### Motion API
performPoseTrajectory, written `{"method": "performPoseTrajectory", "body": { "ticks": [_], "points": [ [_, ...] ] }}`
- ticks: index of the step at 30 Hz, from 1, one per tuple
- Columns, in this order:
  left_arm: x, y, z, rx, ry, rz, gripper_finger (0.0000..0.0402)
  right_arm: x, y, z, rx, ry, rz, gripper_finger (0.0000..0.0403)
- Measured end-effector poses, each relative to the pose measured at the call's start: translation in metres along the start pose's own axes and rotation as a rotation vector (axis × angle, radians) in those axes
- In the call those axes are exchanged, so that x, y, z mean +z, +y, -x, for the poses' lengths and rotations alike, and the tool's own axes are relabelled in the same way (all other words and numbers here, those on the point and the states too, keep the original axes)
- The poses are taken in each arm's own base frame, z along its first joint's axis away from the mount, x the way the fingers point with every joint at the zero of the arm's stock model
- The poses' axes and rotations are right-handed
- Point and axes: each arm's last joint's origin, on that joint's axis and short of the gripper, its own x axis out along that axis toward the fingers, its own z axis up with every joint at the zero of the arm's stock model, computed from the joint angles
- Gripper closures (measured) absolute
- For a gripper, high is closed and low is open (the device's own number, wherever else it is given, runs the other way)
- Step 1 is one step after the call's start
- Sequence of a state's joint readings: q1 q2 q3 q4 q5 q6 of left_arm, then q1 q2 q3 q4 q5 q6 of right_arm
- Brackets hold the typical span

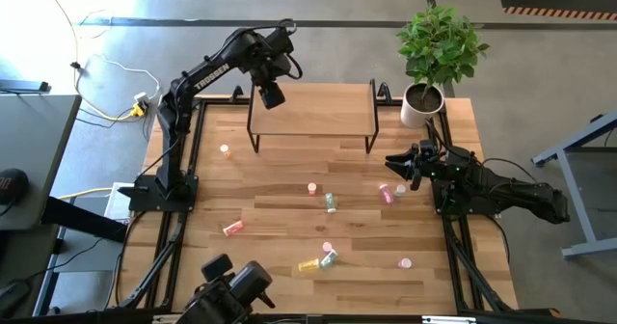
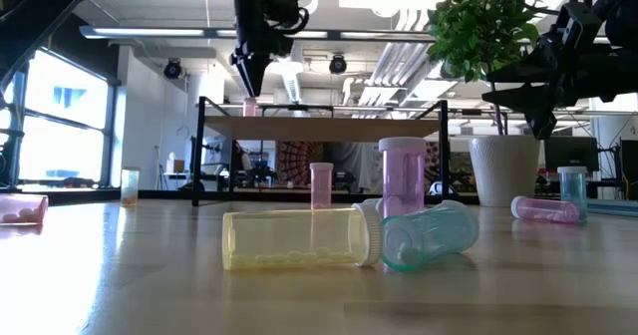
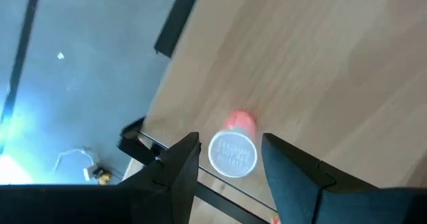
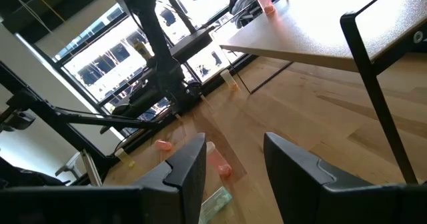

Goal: Pick and place medicine bottles onto shelf by color
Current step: Put the top right blue pill bottle on the shelf

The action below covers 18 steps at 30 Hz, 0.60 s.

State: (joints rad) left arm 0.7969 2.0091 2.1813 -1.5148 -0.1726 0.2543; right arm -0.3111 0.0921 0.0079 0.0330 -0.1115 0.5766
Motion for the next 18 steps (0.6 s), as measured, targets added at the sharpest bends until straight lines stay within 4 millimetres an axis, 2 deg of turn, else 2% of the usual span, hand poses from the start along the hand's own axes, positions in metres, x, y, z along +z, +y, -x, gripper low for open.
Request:
{"method": "performPoseTrajectory", "body": {
  "ticks": [9, 18],
  "points": [
    [0.002, -0.003, 0.044, 0.018, -0.139, 0.077, 0.0247, 0.0, 0.0, 0.0, -0.008, -0.005, 0.04, 0.0261],
    [-0.005, -0.036, 0.078, -0.091, -0.27, 0.084, 0.0247, 0.0, 0.0, 0.0, -0.009, -0.006, -0.001, 0.0261]
  ]
}}
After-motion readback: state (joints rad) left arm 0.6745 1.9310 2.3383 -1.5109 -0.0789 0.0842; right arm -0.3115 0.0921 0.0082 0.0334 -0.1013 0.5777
